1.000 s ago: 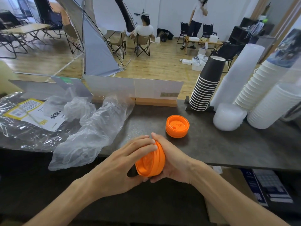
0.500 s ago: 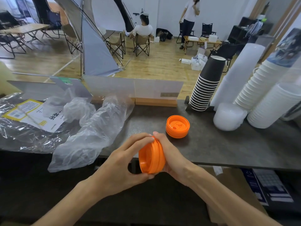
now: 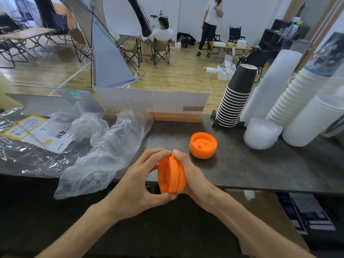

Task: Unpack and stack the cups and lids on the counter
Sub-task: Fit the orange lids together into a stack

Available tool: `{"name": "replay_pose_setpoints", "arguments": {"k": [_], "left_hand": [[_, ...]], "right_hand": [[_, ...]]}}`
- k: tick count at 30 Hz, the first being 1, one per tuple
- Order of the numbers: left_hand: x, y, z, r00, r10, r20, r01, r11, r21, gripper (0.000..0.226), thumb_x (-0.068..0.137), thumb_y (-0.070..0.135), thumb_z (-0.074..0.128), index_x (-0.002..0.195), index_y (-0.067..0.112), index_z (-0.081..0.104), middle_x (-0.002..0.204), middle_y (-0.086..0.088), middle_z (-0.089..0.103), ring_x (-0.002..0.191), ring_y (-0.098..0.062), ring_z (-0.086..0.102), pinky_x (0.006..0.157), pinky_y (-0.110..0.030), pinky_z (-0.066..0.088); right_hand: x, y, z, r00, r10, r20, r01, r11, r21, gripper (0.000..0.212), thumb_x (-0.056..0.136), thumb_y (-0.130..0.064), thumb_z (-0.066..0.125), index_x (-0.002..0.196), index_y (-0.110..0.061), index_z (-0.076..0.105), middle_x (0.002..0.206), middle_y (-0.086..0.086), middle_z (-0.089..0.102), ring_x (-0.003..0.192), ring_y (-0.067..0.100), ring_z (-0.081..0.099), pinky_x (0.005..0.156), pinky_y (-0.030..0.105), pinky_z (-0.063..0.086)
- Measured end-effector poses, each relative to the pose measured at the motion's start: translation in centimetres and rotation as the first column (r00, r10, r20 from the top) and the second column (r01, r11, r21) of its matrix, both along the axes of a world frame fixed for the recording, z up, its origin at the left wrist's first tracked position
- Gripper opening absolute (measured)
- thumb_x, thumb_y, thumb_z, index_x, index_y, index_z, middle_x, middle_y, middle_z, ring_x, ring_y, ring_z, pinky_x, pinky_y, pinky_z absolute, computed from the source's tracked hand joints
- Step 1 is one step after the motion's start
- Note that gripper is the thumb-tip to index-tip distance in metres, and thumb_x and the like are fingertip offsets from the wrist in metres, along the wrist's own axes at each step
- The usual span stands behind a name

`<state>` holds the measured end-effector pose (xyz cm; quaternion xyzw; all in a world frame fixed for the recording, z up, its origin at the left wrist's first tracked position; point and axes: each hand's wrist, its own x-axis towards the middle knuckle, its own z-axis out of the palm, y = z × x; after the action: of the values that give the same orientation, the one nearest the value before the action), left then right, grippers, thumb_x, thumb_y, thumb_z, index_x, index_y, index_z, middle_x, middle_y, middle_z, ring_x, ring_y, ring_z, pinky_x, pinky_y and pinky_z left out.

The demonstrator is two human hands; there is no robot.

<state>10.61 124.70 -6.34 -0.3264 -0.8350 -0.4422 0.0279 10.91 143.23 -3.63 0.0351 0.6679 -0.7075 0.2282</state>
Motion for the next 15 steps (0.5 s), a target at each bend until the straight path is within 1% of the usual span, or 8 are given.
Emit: {"name": "replay_pose_setpoints", "arguments": {"k": [2, 4, 6, 7, 9, 12, 13, 15], "left_hand": [[-0.3, -0.2, 0.4, 1.0, -0.011, 0.001, 0.011, 1.0, -0.026, 0.088, 0.075, 0.047, 0.086, 0.147, 0.035, 0.037, 0.144, 0.019, 0.038, 0.137, -0.013, 0.043, 0.104, -0.034, 0.051], [-0.5, -0.1, 0.8, 1.0, -0.008, -0.03, 0.006, 0.998, -0.067, 0.088, 0.075, 0.052, 0.084, 0.147, 0.038, 0.036, 0.143, 0.021, 0.037, 0.136, -0.01, 0.042, 0.103, -0.03, 0.051], [-0.5, 0.3, 0.9, 0.998, 0.008, -0.068, -0.015, 0.995, -0.103, 0.087, 0.074, 0.055, 0.083, 0.146, 0.039, 0.036, 0.141, 0.023, 0.036, 0.135, -0.007, 0.041, 0.103, -0.024, 0.049], [-0.4, 0.6, 0.9, 0.996, 0.018, -0.085, -0.028, 0.993, -0.118, 0.087, 0.074, 0.055, 0.083, 0.146, 0.038, 0.037, 0.141, 0.023, 0.036, 0.134, -0.006, 0.041, 0.102, -0.021, 0.048], [-0.4, 1.1, 0.8, 0.992, 0.045, -0.119, -0.062, 0.988, -0.139, 0.087, 0.074, 0.057, 0.082, 0.146, 0.038, 0.036, 0.141, 0.023, 0.035, 0.133, -0.003, 0.04, 0.101, -0.015, 0.045], [-0.8, 1.1, 0.8, 0.987, 0.069, -0.143, -0.093, 0.981, -0.169, 0.091, 0.073, 0.061, 0.08, 0.146, 0.042, 0.03, 0.144, 0.026, 0.029, 0.134, 0.001, 0.035, 0.1, -0.013, 0.042], [-0.9, 1.1, 1.0, 0.99, 0.053, -0.129, -0.076, 0.981, -0.179, 0.091, 0.073, 0.063, 0.08, 0.146, 0.044, 0.029, 0.144, 0.028, 0.027, 0.134, 0.003, 0.034, 0.1, -0.014, 0.042], [-1.2, 1.2, 1.2, 0.997, 0.02, -0.074, -0.033, 0.983, -0.181, 0.091, 0.073, 0.063, 0.08, 0.147, 0.045, 0.029, 0.144, 0.03, 0.028, 0.135, 0.003, 0.034, 0.102, -0.018, 0.045]], "right_hand": [[-0.1, 0.3, -0.1, 0.998, 0.004, 0.067, 0.002, 0.996, -0.088, 0.032, 0.1, -0.056, 0.041, 0.12, -0.038, 0.059, 0.124, 0.009, 0.066, 0.118, 0.033, 0.064, 0.09, 0.045, 0.058], [-0.1, 0.5, -0.5, 0.995, -0.028, 0.097, 0.044, 0.985, -0.164, 0.036, 0.1, -0.051, 0.043, 0.12, -0.032, 0.066, 0.12, 0.008, 0.072, 0.114, 0.032, 0.067, 0.087, 0.042, 0.057], [0.0, 0.5, -0.8, 0.992, -0.056, 0.109, 0.081, 0.969, -0.233, 0.038, 0.097, -0.048, 0.044, 0.103, -0.032, 0.078, 0.105, 0.004, 0.076, 0.104, 0.027, 0.065, 0.082, 0.038, 0.054], [-0.1, 0.5, -1.0, 0.991, -0.071, 0.117, 0.099, 0.962, -0.255, 0.041, 0.096, -0.049, 0.043, 0.096, -0.032, 0.081, 0.102, 0.003, 0.076, 0.103, 0.026, 0.063, 0.082, 0.038, 0.053], [-0.2, 0.6, -1.5, 0.984, -0.115, 0.138, 0.15, 0.949, -0.278, 0.043, 0.095, -0.05, 0.044, 0.095, -0.029, 0.082, 0.106, 0.008, 0.075, 0.108, 0.028, 0.061, 0.087, 0.041, 0.051], [-0.5, 0.9, -2.2, 0.964, -0.178, 0.196, 0.233, 0.921, -0.313, 0.047, 0.091, -0.054, 0.049, 0.106, -0.021, 0.079, 0.124, 0.018, 0.07, 0.113, 0.033, 0.063, 0.091, 0.046, 0.052], [-0.6, 1.1, -2.3, 0.961, -0.181, 0.207, 0.242, 0.916, -0.32, 0.048, 0.09, -0.056, 0.05, 0.107, -0.021, 0.079, 0.125, 0.02, 0.069, 0.113, 0.034, 0.064, 0.091, 0.047, 0.053], [-0.5, 1.5, -2.5, 0.968, -0.153, 0.198, 0.212, 0.922, -0.324, 0.049, 0.09, -0.058, 0.048, 0.102, -0.024, 0.08, 0.118, 0.018, 0.072, 0.11, 0.034, 0.066, 0.091, 0.049, 0.052]]}}
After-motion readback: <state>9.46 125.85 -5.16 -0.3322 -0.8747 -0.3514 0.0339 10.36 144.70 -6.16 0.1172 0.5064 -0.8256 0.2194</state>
